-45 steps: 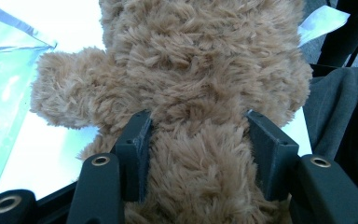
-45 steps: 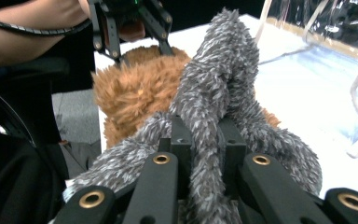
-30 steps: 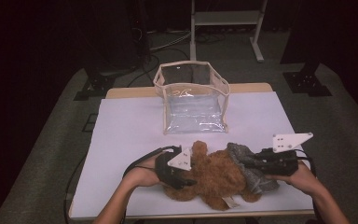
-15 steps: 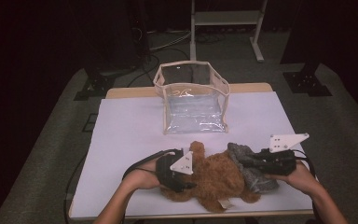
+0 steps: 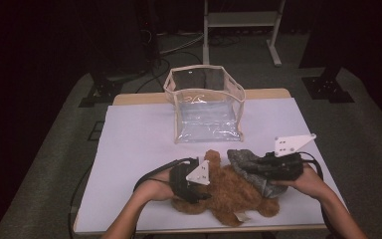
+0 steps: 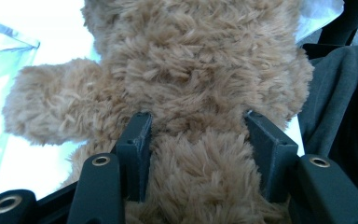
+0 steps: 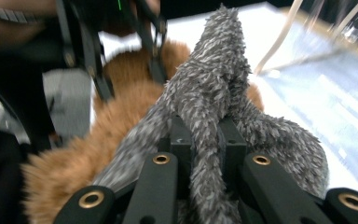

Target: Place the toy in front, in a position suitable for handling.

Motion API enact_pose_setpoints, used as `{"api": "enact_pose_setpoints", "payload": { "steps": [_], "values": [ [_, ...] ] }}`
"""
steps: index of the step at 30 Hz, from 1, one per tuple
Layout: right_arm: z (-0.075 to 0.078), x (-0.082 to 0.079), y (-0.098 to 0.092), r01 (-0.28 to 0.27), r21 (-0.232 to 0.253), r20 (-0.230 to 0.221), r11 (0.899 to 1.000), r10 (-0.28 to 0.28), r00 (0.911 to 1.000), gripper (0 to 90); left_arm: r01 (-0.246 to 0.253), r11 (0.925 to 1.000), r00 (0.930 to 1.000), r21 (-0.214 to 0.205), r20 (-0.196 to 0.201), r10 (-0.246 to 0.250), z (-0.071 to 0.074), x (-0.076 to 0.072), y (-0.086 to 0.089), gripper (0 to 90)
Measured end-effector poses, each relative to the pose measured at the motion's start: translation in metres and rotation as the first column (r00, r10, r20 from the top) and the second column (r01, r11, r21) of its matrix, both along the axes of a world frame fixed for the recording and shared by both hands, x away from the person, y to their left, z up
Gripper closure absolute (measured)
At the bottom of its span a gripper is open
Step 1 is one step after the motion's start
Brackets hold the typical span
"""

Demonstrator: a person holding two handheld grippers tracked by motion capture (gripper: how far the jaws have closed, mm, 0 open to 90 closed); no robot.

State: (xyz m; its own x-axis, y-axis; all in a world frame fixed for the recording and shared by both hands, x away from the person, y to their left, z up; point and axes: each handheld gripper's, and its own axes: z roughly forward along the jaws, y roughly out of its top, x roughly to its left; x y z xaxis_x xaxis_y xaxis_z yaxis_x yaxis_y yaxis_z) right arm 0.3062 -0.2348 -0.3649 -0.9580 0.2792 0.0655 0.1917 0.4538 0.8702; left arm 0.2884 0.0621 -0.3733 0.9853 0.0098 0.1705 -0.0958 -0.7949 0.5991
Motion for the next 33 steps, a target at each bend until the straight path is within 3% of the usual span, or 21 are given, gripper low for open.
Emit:
{"api": "enact_pose_setpoints", "payload": {
  "steps": [4,7,10,18,23,31,33],
  "values": [
    [-0.013,0.0,-0.011,0.028,-0.008,-0.038,1.0,-0.029,0.9989,79.8,-0.012,0.9997,0.9999,-0.023,-0.011,0.012,-0.001,0.001,0.005,46.8],
    [-0.02,-0.004,-0.031,0.072,-0.055,-0.051,0.996,-0.075,0.9959,79.8,-0.02,0.9995,0.9998,-0.024,-0.01,0.02,0.0,0.002,0.009,46.9],
    [-0.037,-0.011,-0.048,0.089,-0.093,-0.103,0.992,-0.098,0.9898,79.8,-0.022,0.9992,0.9997,-0.033,-0.013,0.022,-0.001,0.002,0.009,46.8],
    [-0.044,0.003,-0.028,0.089,-0.098,-0.089,0.991,-0.098,0.9912,79.8,0.026,0.9996,0.9996,-0.01,-0.007,-0.026,-0.004,-0.005,0.01,47.5],
    [-0.037,0.019,-0.014,0.111,-0.087,-0.071,0.99,-0.117,0.9906,79.8,0.037,0.9991,0.9993,-0.019,-0.005,-0.038,-0.006,-0.008,0.013,48.1],
    [-0.017,0.025,-0.008,0.097,-0.016,-0.06,0.995,-0.097,0.9934,79.7,0.061,0.9981,0.9981,0.003,0.007,-0.061,-0.006,-0.014,0.009,48.0],
    [-0.015,0.024,-0.003,0.082,-0.021,-0.048,0.996,-0.083,0.9954,79.7,0.067,0.9977,0.9977,0.01,0.011,-0.067,-0.006,-0.015,0.008,48.0]
  ]
}}
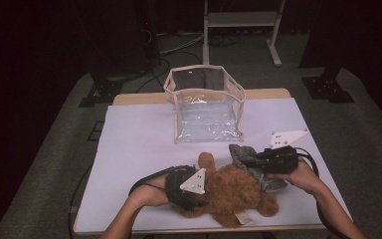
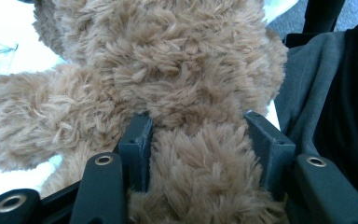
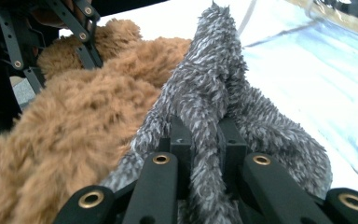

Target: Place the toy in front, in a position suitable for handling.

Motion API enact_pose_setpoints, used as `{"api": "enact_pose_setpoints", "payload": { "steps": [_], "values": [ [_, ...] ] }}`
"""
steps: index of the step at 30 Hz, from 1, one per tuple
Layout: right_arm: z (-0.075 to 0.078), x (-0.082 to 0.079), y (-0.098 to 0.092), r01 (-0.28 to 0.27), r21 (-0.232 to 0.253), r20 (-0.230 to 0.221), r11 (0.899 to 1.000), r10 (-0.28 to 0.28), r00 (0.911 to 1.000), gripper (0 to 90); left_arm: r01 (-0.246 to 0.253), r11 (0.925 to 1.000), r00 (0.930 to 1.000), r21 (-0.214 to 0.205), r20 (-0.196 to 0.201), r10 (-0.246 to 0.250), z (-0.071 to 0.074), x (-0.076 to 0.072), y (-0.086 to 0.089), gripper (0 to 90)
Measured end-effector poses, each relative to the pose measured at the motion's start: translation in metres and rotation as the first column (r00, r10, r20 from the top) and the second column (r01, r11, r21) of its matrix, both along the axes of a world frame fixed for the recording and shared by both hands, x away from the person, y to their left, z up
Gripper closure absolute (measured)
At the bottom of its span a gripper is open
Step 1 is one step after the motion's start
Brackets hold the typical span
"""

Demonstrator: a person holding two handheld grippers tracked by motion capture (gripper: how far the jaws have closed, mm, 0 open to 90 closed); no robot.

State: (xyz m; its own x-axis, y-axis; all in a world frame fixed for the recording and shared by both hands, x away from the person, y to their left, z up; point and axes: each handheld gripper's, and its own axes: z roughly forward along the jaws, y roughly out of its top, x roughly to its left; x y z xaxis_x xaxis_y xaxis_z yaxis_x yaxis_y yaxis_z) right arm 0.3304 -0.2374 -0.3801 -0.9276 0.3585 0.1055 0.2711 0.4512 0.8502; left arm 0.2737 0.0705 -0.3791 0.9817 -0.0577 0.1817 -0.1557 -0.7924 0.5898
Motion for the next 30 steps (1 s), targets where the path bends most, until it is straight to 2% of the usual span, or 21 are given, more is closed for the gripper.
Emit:
{"api": "enact_pose_setpoints", "payload": {
  "steps": [4,6,7,10,12,13,15,16,17,18,20,22,23,25,29,30],
  "values": [
    [-0.009,0.001,-0.001,0.003,-0.02,-0.013,1.0,-0.004,0.9999,79.8,-0.005,0.9999,1.0,-0.014,-0.003,0.005,-0.001,-0.001,0.001,47.9],
    [-0.015,0.002,-0.011,0.029,-0.032,-0.029,0.999,-0.03,0.9991,79.8,-0.006,0.9998,1.0,-0.018,-0.005,0.006,-0.001,0.0,0.001,47.8],
    [-0.019,0.003,-0.02,0.058,-0.052,-0.041,0.997,-0.06,0.9974,79.8,-0.005,0.9998,1.0,-0.019,-0.003,0.005,-0.001,0.0,0.001,47.8],
    [-0.02,0.003,-0.028,0.08,-0.071,-0.039,0.994,-0.083,0.9958,79.7,-0.006,0.9995,1.0,-0.03,-0.005,0.006,-0.001,0.001,0.001,47.8],
    [-0.015,0.002,-0.031,0.083,-0.064,-0.029,0.994,-0.085,0.9959,79.7,-0.009,0.9992,0.9999,-0.039,-0.007,0.009,-0.001,0.002,0.001,47.7],
    [-0.005,0.002,-0.026,0.069,-0.036,-0.011,0.997,-0.069,0.9975,79.7,-0.009,0.9992,0.9999,-0.038,-0.006,0.008,-0.001,0.003,0.0,47.6],
    [0.002,0.005,-0.015,0.045,-0.019,0.008,0.999,-0.045,0.999,79.7,-0.007,0.9994,1.0,-0.035,-0.004,0.007,-0.001,0.003,-0.001,47.4],
    [0.002,0.005,-0.015,0.045,-0.019,0.008,0.999,-0.045,0.999,79.7,-0.007,0.9994,1.0,-0.033,-0.003,0.007,0.0,0.003,-0.001,47.4],
    [0.004,0.008,-0.001,0.016,-0.028,0.015,0.999,-0.016,0.9998,79.7,-0.007,0.9994,1.0,-0.033,-0.004,0.007,0.0,0.003,-0.001,47.4],
    [0.004,0.008,-0.001,0.016,-0.028,0.015,0.999,-0.016,0.9998,79.7,-0.006,0.9994,1.0,-0.033,-0.005,0.006,0.0,0.003,-0.001,47.4],
    [-0.005,0.012,0.011,-0.01,-0.071,-0.003,0.997,0.01,0.9999,79.8,-0.005,0.9993,1.0,-0.036,-0.008,0.005,-0.001,0.003,0.0,47.4],
    [-0.009,0.013,0.009,-0.006,-0.068,-0.013,0.998,0.005,0.9999,79.8,-0.011,0.9986,0.9999,-0.051,-0.014,0.01,-0.002,0.003,0.001,47.3],
    [-0.014,0.012,0.001,0.014,-0.065,-0.026,0.998,-0.016,0.9995,79.8,-0.011,0.9984,0.9998,-0.055,-0.014,0.011,-0.002,0.003,0.001,47.3],
    [-0.018,0.012,-0.004,0.024,-0.072,-0.032,0.997,-0.027,0.9991,79.8,-0.007,0.9986,0.9999,-0.052,-0.008,0.007,-0.002,0.003,0.0,47.2],
    [-0.022,0.012,-0.032,0.11,-0.135,-0.031,0.985,-0.115,0.9929,79.8,-0.003,0.9991,1.0,-0.041,-0.001,0.002,-0.001,0.002,-0.002,47.3],
    [-0.022,0.012,-0.032,0.11,-0.135,-0.031,0.985,-0.115,0.9929,79.8,-0.003,0.9991,1.0,-0.041,-0.001,0.002,-0.001,0.002,-0.002,47.3]
  ]
}}
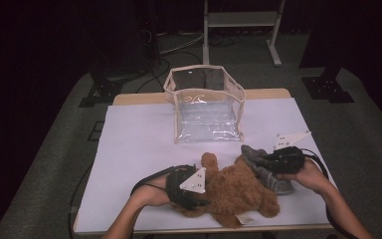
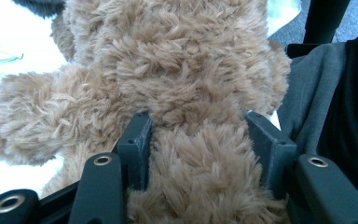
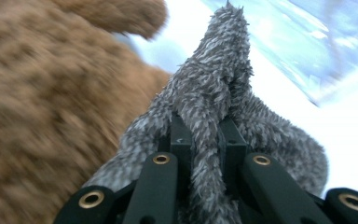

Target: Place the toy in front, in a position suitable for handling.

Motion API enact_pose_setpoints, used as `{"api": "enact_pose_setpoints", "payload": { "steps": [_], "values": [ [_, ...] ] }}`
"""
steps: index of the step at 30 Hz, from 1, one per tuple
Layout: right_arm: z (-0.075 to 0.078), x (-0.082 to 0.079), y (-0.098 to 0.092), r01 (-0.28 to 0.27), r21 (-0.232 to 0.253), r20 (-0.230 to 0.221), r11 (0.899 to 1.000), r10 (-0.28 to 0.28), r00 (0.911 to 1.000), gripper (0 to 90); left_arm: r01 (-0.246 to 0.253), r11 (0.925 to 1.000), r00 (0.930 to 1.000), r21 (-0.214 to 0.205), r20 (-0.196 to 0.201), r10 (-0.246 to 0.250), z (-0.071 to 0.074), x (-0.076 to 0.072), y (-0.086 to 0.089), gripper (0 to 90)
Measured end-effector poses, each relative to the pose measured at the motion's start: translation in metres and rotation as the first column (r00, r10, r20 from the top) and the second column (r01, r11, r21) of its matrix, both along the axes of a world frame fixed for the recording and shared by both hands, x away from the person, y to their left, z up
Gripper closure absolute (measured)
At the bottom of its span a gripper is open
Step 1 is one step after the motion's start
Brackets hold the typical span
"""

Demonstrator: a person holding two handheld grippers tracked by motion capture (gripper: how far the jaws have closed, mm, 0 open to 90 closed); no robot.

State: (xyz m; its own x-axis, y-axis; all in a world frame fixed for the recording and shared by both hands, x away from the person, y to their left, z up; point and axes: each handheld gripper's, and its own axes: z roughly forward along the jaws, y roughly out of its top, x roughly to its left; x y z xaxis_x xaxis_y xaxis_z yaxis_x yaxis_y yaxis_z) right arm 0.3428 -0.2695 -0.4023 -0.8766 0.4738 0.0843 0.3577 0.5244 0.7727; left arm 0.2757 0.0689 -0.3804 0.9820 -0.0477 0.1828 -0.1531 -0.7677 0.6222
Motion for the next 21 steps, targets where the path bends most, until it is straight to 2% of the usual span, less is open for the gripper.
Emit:
{"api": "enact_pose_setpoints", "payload": {
  "steps": [3,4,6,7,8,10,11,14,16,18,21],
  "values": [
    [0.009,-0.001,-0.006,0.004,0.056,0.006,0.998,-0.004,1.0,79.7,0.004,1.0,1.0,0.001,-0.001,-0.004,0.0,0.0,-0.002,47.3],
    [0.013,0.0,-0.003,-0.008,0.08,0.014,0.997,0.007,0.9999,79.7,0.006,1.0,1.0,0.001,0.0,-0.006,0.0,0.0,-0.002,47.3],
    [0.017,0.002,0.004,-0.027,0.095,0.016,0.995,0.026,0.9995,79.7,0.01,0.9999,1.0,0.004,0.0,-0.01,0.0,0.001,-0.003,47.2],
    [0.017,0.004,0.01,-0.039,0.096,0.018,0.995,0.037,0.9992,79.7,0.012,0.9999,0.9999,0.005,0.001,-0.012,0.0,0.001,-0.003,47.2],
    [0.013,0.007,0.021,-0.06,0.075,0.014,0.995,0.059,0.9982,79.7,0.011,0.9999,0.9999,0.004,-0.002,-0.011,0.0,0.001,-0.002,47.2],
    [0.01,0.009,0.025,-0.064,0.067,0.007,0.996,0.063,0.998,79.7,0.011,0.9999,0.9999,0.001,-0.002,-0.011,0.0,0.001,-0.001,47.2],
    [0.001,0.011,0.025,-0.057,0.065,-0.008,0.996,0.057,0.9983,79.8,0.012,0.9999,0.9999,-0.001,-0.003,-0.012,0.0,0.001,-0.001,47.1],
    [-0.005,0.012,0.02,-0.038,0.077,-0.026,0.996,0.04,0.9989,79.7,0.012,0.9999,0.9999,-0.006,-0.002,-0.012,-0.001,0.002,-0.001,47.0],
    [-0.01,0.011,0.009,-0.001,0.052,-0.032,0.999,0.003,0.9995,79.8,0.007,0.9999,1.0,-0.01,-0.002,-0.007,-0.001,0.002,0.0,47.1],
    [-0.01,0.01,0.007,0.002,0.046,-0.03,0.999,0.0,0.9995,79.8,-0.003,0.9998,1.0,-0.019,-0.004,0.003,-0.002,0.002,-0.001,47.1],
    [-0.002,0.008,0.003,0.009,0.045,-0.011,0.999,-0.009,0.9999,79.7,-0.001,1.0,1.0,-0.009,0.001,0.001,-0.001,0.003,-0.002,47.1]
  ]
}}
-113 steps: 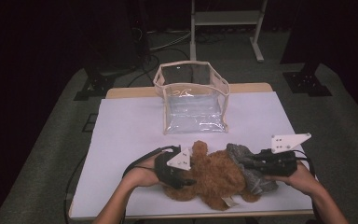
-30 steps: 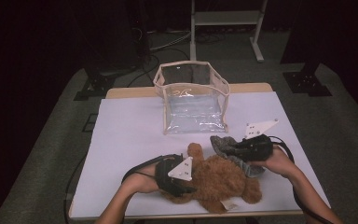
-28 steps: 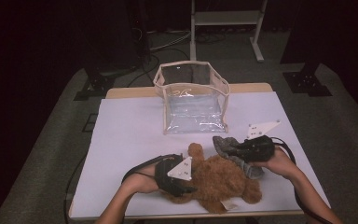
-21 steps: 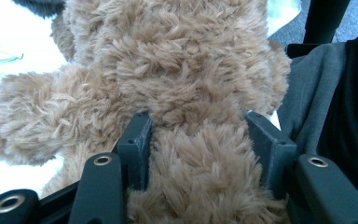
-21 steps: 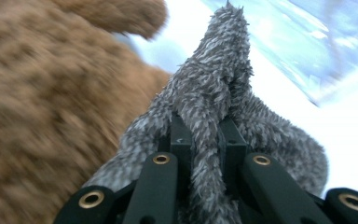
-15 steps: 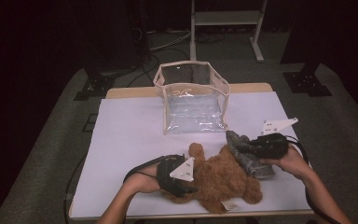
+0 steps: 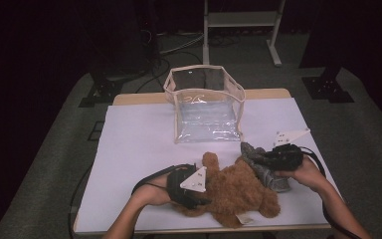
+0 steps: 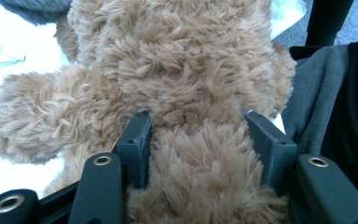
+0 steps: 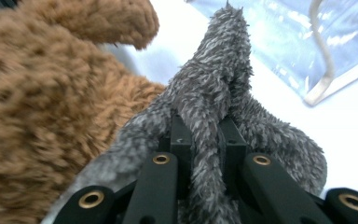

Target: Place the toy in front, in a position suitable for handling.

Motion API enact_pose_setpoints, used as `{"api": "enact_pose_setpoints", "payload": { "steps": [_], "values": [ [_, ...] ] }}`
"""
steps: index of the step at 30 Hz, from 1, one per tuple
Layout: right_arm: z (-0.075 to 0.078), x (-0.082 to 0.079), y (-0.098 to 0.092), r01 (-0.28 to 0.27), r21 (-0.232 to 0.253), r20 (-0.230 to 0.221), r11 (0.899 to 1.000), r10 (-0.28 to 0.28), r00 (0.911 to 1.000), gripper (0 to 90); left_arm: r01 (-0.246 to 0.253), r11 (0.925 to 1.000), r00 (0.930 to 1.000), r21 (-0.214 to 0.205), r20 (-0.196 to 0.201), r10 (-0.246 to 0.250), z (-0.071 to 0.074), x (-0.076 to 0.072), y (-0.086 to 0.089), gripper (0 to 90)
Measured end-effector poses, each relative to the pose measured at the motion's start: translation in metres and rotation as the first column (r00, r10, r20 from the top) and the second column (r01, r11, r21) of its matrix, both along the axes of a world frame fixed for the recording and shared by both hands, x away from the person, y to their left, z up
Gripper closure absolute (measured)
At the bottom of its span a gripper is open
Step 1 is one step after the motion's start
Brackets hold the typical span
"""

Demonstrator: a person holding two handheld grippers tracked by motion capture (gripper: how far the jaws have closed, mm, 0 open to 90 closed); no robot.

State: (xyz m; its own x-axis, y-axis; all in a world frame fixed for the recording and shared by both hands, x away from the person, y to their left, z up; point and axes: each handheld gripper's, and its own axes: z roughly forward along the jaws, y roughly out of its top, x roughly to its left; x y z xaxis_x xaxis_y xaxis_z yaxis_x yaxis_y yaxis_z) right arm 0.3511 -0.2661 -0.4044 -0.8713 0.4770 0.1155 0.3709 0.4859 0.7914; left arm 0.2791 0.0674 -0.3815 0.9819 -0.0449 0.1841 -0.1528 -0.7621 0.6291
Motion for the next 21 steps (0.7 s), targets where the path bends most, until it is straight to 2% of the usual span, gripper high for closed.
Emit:
{"api": "enact_pose_setpoints", "payload": {
  "steps": [1,3,5,6,8,11,13,14,16,17,19,20,21],
  "values": [
    [0.009,-0.002,0.004,-0.017,0.025,0.023,1.0,0.016,0.9996,79.7,-0.004,1.0,1.0,-0.001,-0.003,0.004,0.0,0.0,-0.001,47.0],
    [0.013,-0.002,0.01,-0.038,0.044,0.03,0.998,0.037,0.9989,79.7,0.001,1.0,1.0,0.003,0.0,-0.001,0.0,0.001,-0.001,47.0],
    [0.013,-0.002,0.013,-0.044,0.042,0.034,0.998,0.042,0.9985,79.7,0.003,1.0,1.0,0.004,-0.001,-0.003,0.0,0.001,-0.002,46.9],
    [0.007,0.001,0.017,-0.049,0.021,0.026,0.999,0.048,0.9985,79.7,0.002,1.0,1.0,0.003,-0.002,-0.002,0.0,0.001,-0.001,46.9],
    [0.004,0.002,0.017,-0.043,0.015,0.017,0.999,0.042,0.999,79.7,-0.002,1.0,1.0,-0.003,-0.003,0.002,0.0,0.001,-0.001,46.8],
    [-0.007,0.005,0.008,-0.007,-0.003,-0.007,1.0,0.007,1.0,79.7,-0.004,1.0,1.0,-0.007,-0.004,0.004,0.0,0.002,-0.001,46.7],
    [-0.007,0.003,0.0,0.017,-0.029,-0.005,0.999,-0.017,0.9998,79.7,-0.007,0.9999,1.0,-0.008,-0.003,0.007,0.0,0.003,-0.001,46.7],
    [-0.006,0.002,-0.003,0.026,-0.043,-0.003,0.999,-0.026,0.9996,79.7,-0.011,0.9999,0.9999,-0.01,-0.003,0.011,-0.001,0.003,-0.001,46.6],
    [0.004,-0.004,-0.01,0.02,-0.018,0.009,1.0,-0.02,0.9998,79.6,-0.013,0.9999,0.9999,-0.009,0.001,0.013,-0.001,0.004,-0.002,46.6],
    [0.004,-0.004,-0.01,0.02,-0.018,0.009,1.0,-0.02,0.9998,79.6,-0.02,0.9997,0.9998,-0.014,0.001,0.02,-0.001,0.004,-0.003,46.6],
    [0.013,-0.011,-0.009,-0.01,0.012,0.024,1.0,0.009,0.9997,79.6,-0.026,0.9995,0.9997,-0.016,0.001,0.026,-0.002,0.006,-0.004,46.4],
    [0.021,-0.017,-0.004,-0.043,0.027,0.041,0.999,0.042,0.9983,79.6,-0.026,0.9996,0.9997,-0.013,0.001,0.026,-0.002,0.006,-0.005,46.5],
    [0.021,-0.017,-0.004,-0.043,0.027,0.041,0.999,0.042,0.9983,79.6,-0.027,0.9995,0.9996,-0.014,0.0,0.027,-0.002,0.007,-0.006,46.5]
  ]
}}
